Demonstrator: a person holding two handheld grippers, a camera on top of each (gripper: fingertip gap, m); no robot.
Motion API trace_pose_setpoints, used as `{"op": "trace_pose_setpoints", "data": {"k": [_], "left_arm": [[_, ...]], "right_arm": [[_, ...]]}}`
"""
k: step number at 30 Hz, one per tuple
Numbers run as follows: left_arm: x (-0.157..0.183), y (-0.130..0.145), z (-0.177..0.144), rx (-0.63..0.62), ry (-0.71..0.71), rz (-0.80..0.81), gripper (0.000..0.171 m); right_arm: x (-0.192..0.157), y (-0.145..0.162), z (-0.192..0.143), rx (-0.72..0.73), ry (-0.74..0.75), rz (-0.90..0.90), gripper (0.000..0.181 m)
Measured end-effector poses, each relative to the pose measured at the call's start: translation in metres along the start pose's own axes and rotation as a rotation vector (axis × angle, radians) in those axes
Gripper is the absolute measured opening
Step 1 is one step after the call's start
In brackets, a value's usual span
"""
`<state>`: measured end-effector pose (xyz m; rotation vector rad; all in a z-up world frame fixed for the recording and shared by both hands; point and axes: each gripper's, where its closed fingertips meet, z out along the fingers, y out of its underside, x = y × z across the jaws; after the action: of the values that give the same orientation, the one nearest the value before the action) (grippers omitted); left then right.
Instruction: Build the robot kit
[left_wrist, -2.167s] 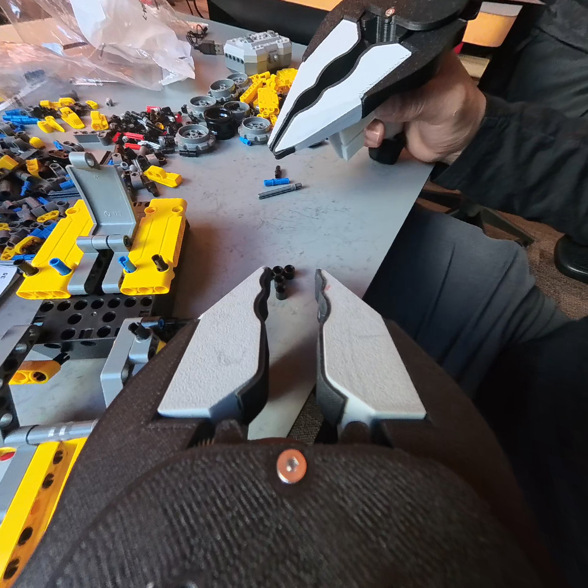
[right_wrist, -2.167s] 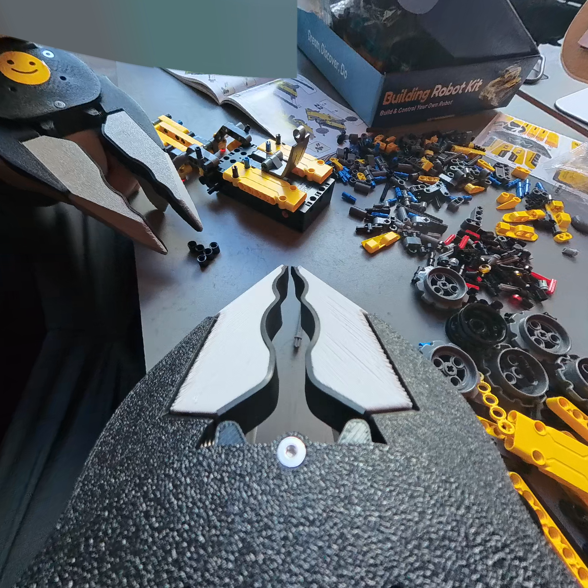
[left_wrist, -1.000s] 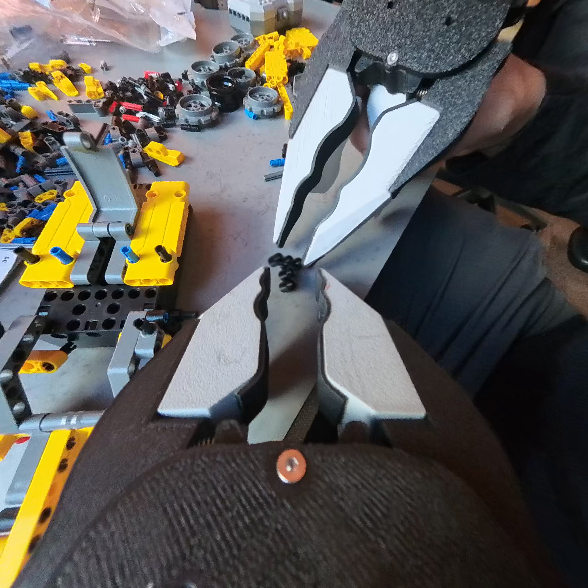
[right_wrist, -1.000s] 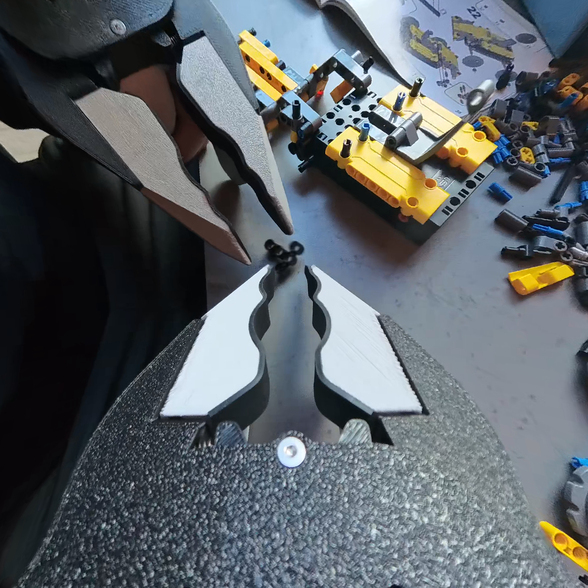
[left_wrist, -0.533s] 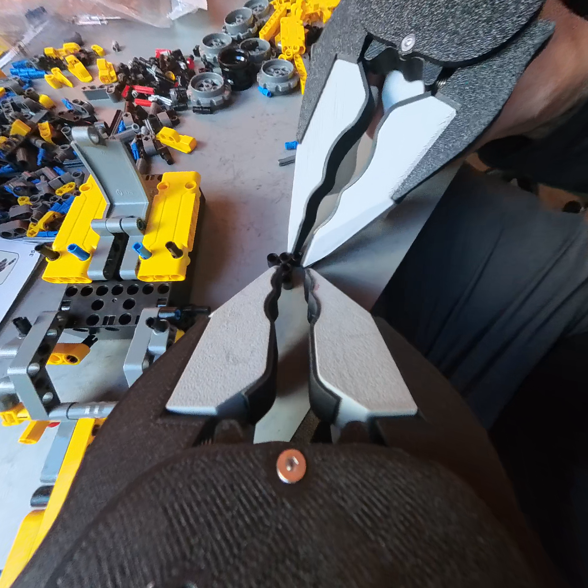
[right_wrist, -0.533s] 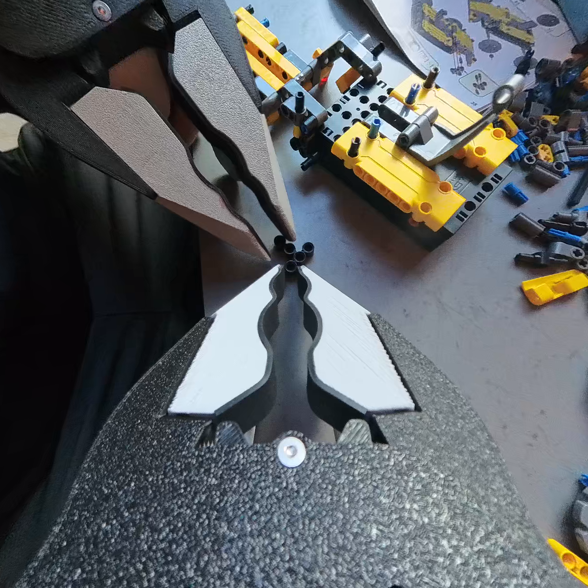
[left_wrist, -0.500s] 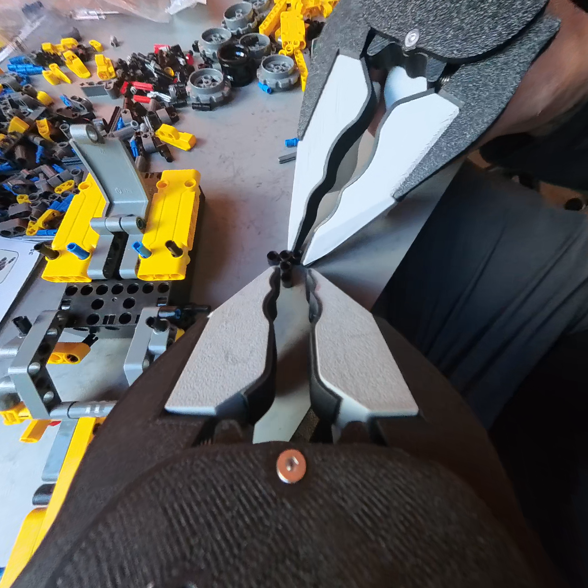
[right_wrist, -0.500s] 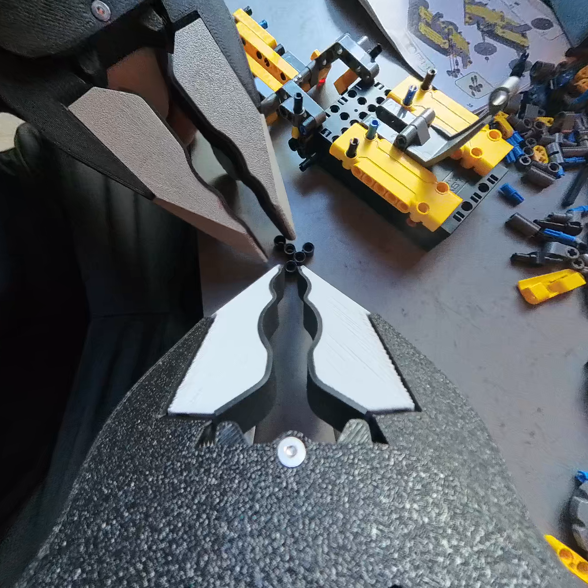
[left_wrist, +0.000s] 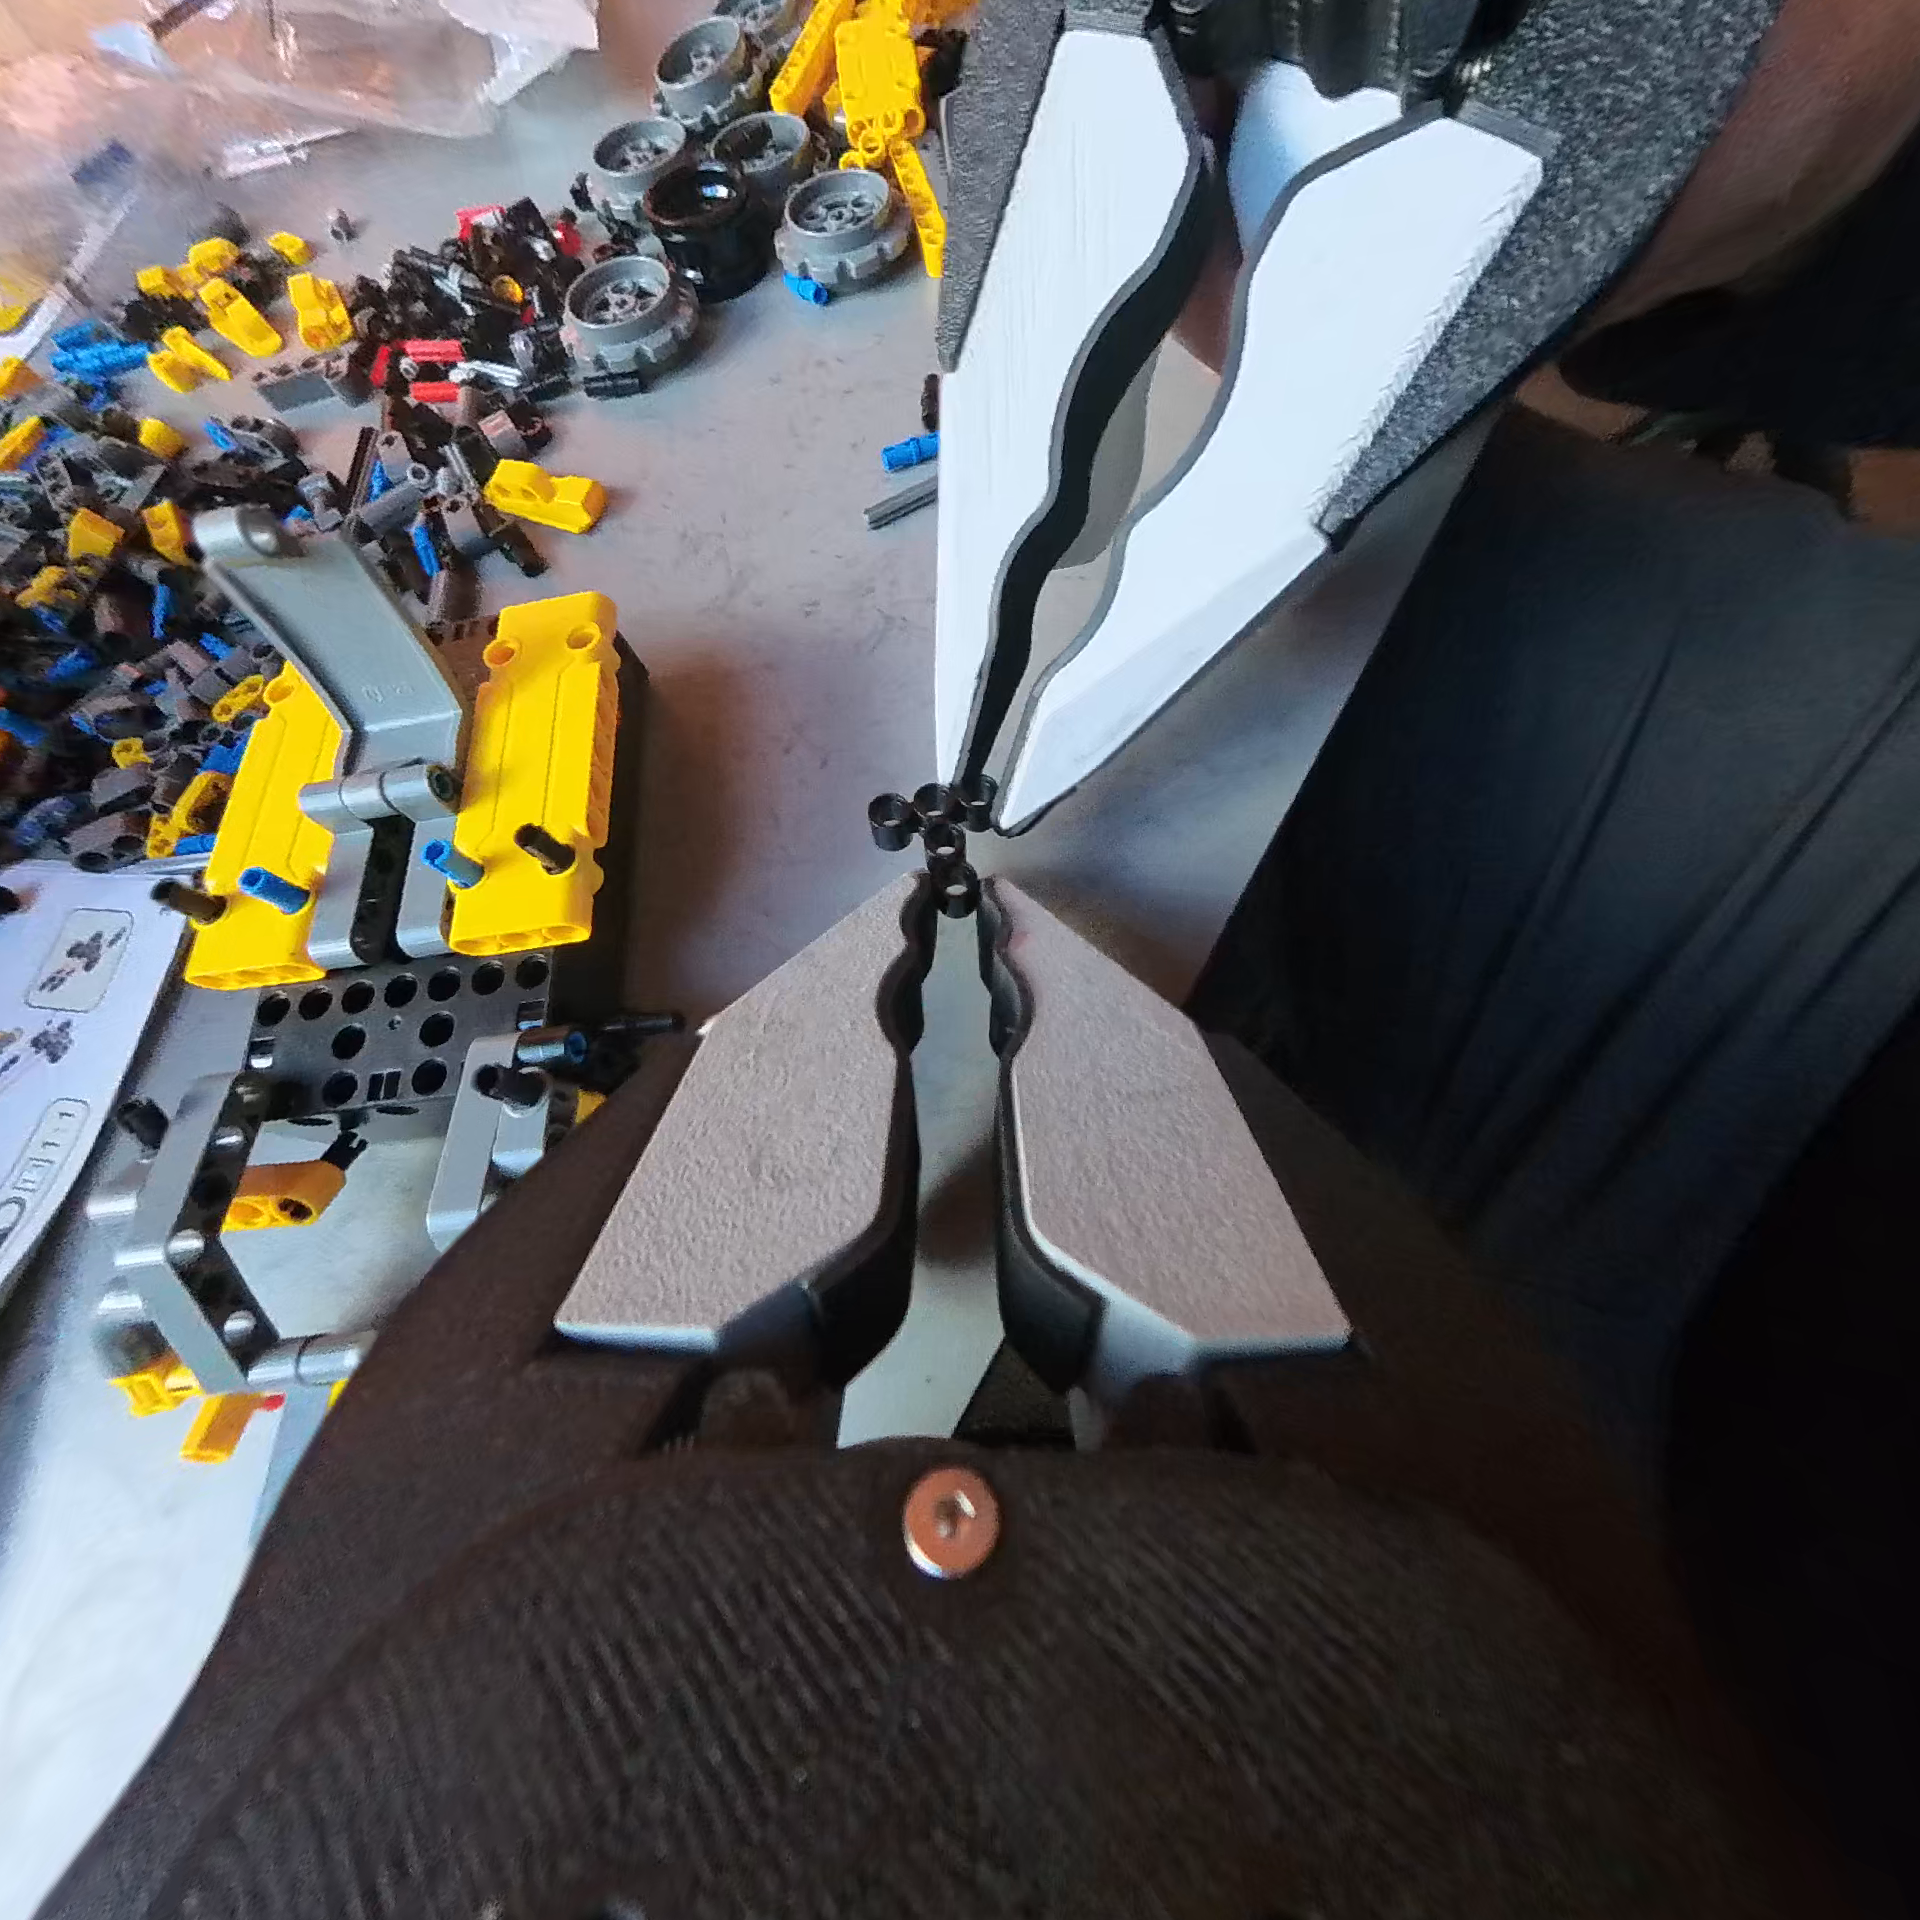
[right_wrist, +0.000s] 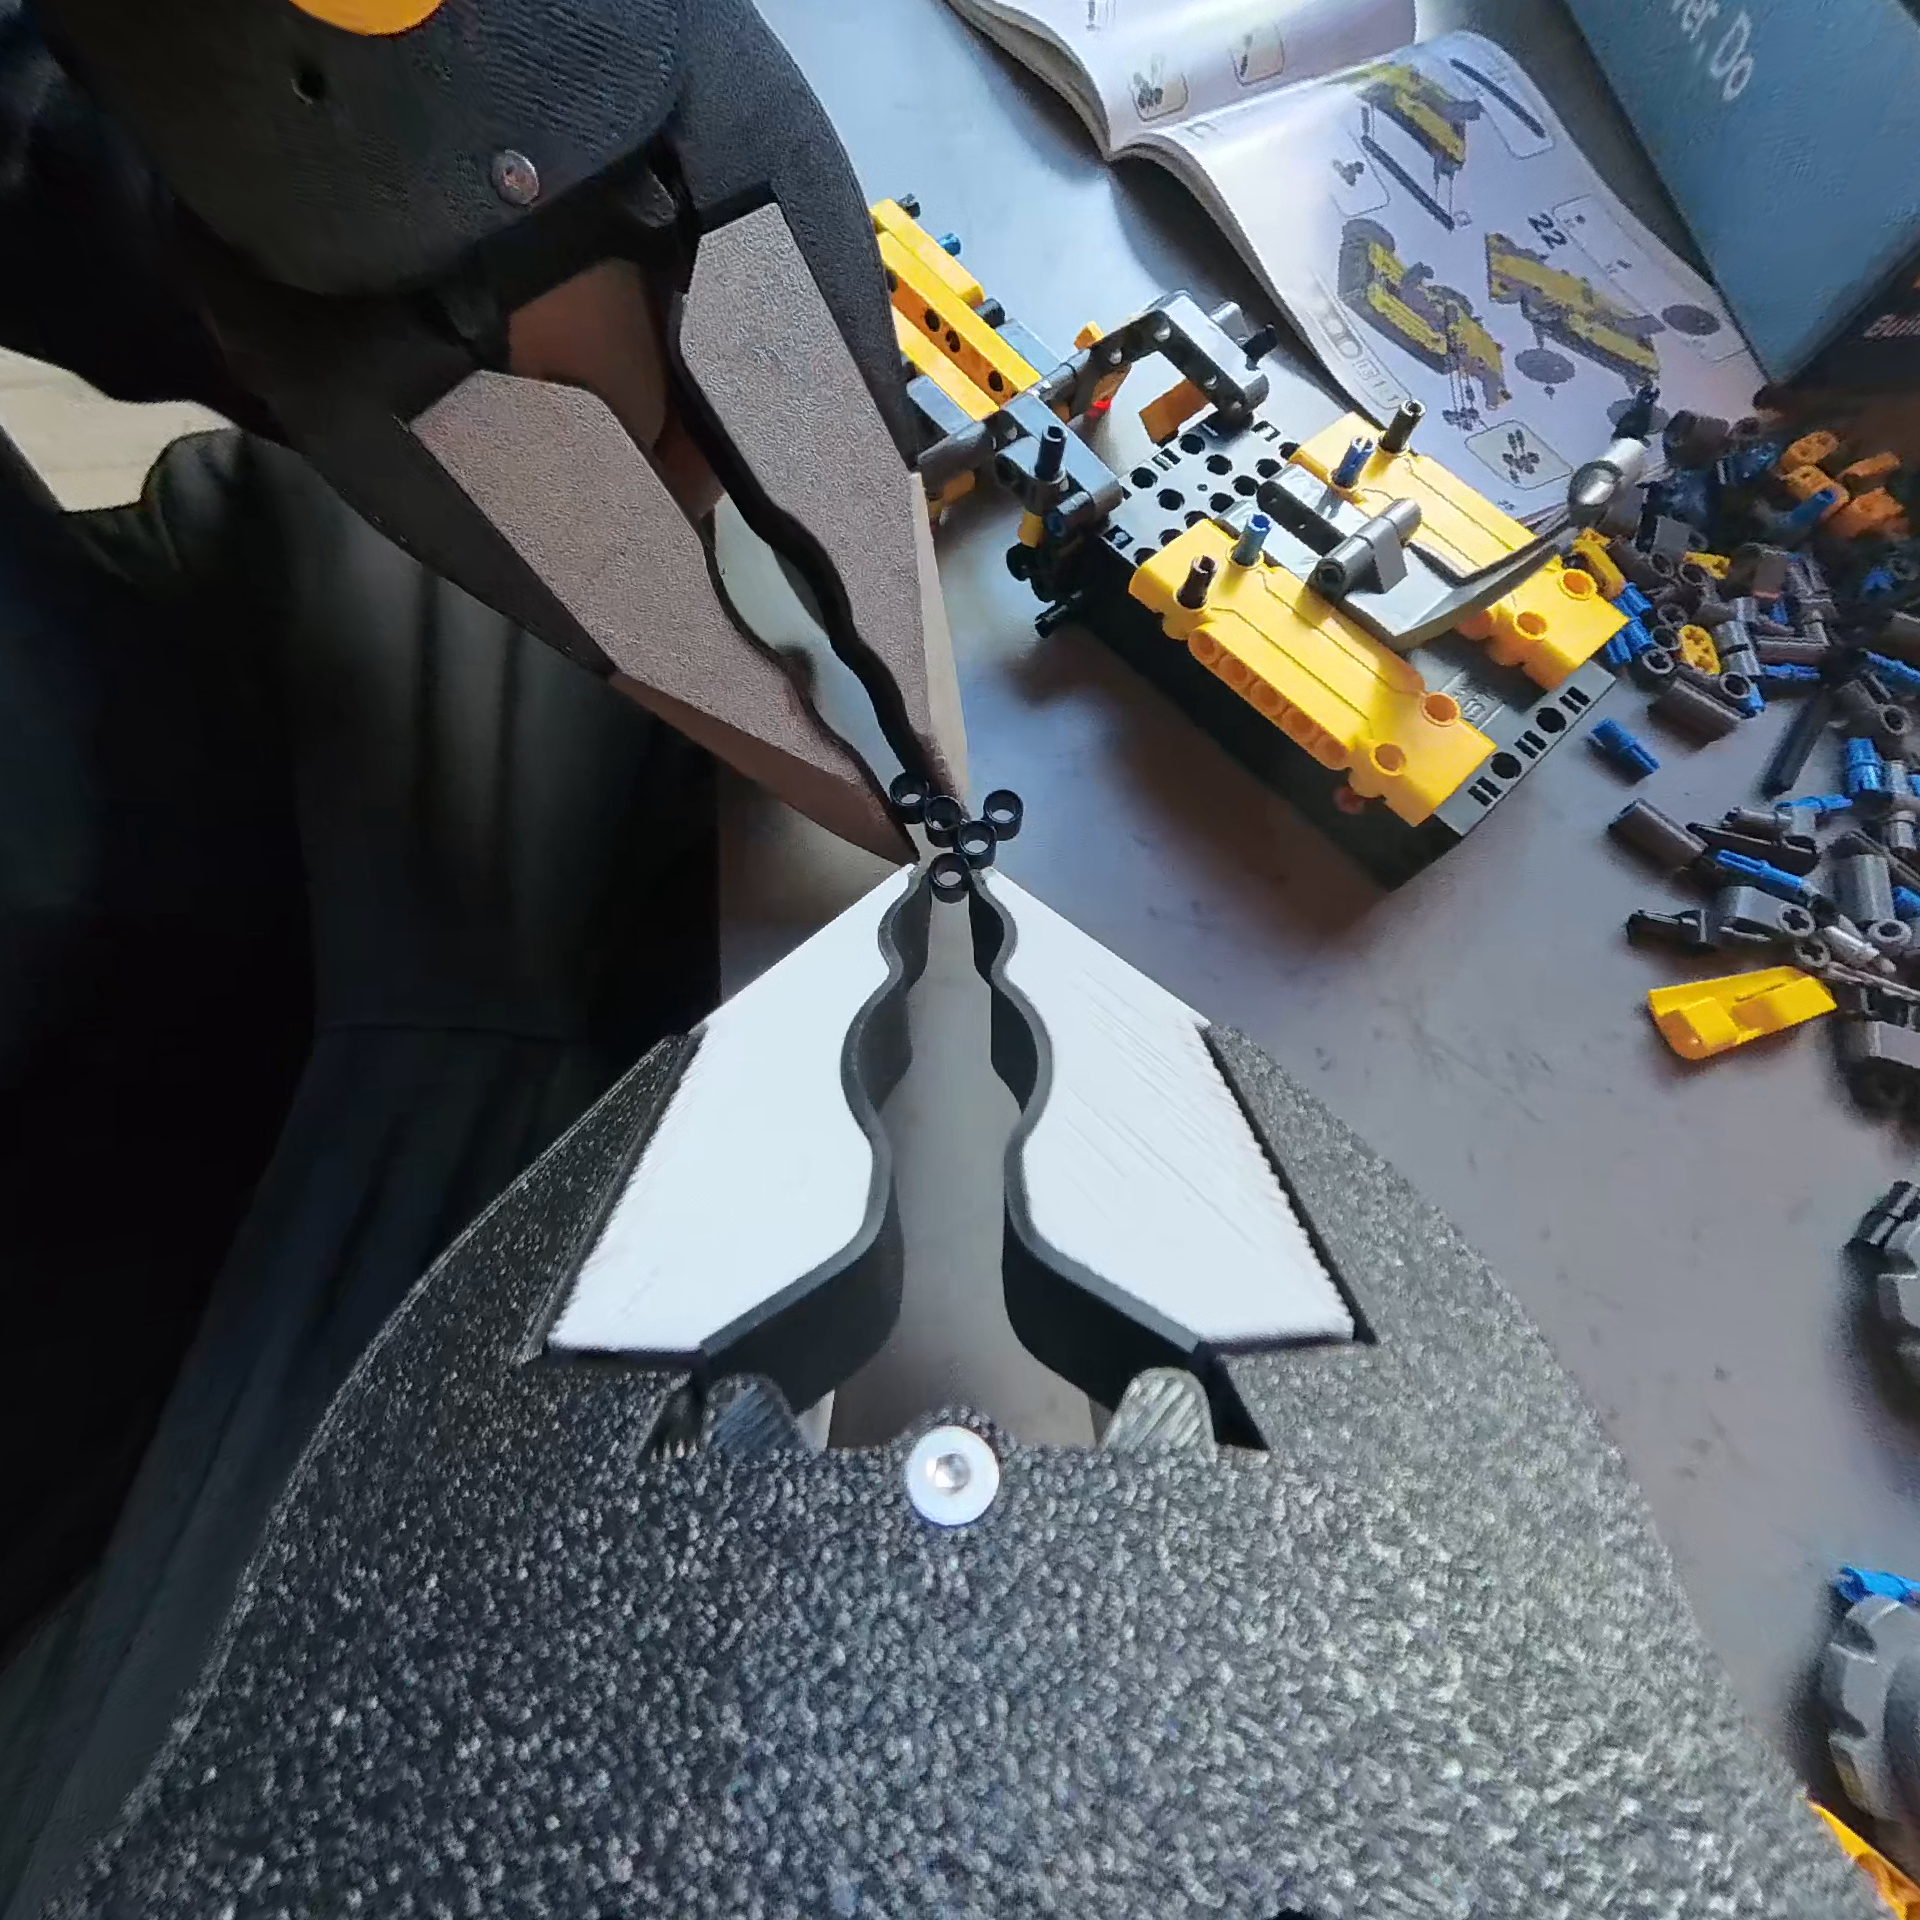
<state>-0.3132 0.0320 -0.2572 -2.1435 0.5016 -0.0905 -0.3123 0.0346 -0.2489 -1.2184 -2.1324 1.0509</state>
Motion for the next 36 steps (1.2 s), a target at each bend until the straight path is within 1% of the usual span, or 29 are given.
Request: {"op": "trace_pose_setpoints", "data": {"k": [3,6,8,9,12,13,15,19,20,25,28,30,32,33,36], "left_arm": [[0.000,-0.002,-0.002,0.005,-0.028,0.101,0.004],[0.001,-0.009,-0.006,0.040,-0.068,0.220,0.004],[0.002,-0.014,-0.010,0.073,-0.106,0.333,0.004],[0.003,-0.017,-0.012,0.091,-0.131,0.405,0.004],[0.003,-0.016,-0.012,0.097,-0.226,0.635,0.004],[0.002,-0.016,-0.012,0.097,-0.264,0.701,0.004],[0.003,-0.015,-0.013,0.108,-0.294,0.779,0.004],[0.001,-0.013,-0.012,0.106,-0.305,0.779,0.004],[-0.001,-0.013,-0.012,0.108,-0.311,0.770,0.005],[-0.007,-0.012,-0.013,0.098,-0.307,0.706,0.004],[-0.010,-0.008,-0.010,0.065,-0.336,0.747,0.004],[-0.009,-0.007,-0.009,0.058,-0.343,0.778,0.004],[-0.007,-0.008,-0.009,0.076,-0.337,0.779,0.004],[-0.006,-0.008,-0.008,0.081,-0.316,0.747,0.004],[-0.008,-0.011,-0.010,0.088,-0.257,0.622,0.004]], "right_arm": [[-0.002,-0.003,-0.003,0.026,-0.022,0.009,0.009],[-0.003,-0.010,-0.010,0.088,-0.079,0.074,0.012],[-0.003,-0.014,-0.013,0.117,-0.115,0.126,0.022],[-0.005,-0.016,-0.014,0.129,-0.141,0.143,0.023],[-0.011,-0.022,-0.017,0.167,-0.186,0.161,0.020],[-0.010,-0.022,-0.017,0.168,-0.180,0.162,0.013],[-0.011,-0.022,-0.016,0.165,-0.178,0.157,0.008],[-0.008,-0.020,-0.013,0.146,-0.106,0.091,0.007],[-0.005,-0.020,-0.013,0.140,-0.072,0.057,0.002],[0.003,-0.018,-0.009,0.102,0.104,-0.172,0.000],[0.004,-0.018,-0.007,0.087,0.153,-0.260,0.000],[0.003,-0.015,-0.007,0.084,0.130,-0.246,0.000],[0.004,-0.014,-0.009,0.085,0.090,-0.168,0.003],[0.006,-0.015,-0.010,0.092,0.075,-0.122,0.007],[0.012,-0.016,-0.013,0.122,0.038,-0.019,0.009]]}}
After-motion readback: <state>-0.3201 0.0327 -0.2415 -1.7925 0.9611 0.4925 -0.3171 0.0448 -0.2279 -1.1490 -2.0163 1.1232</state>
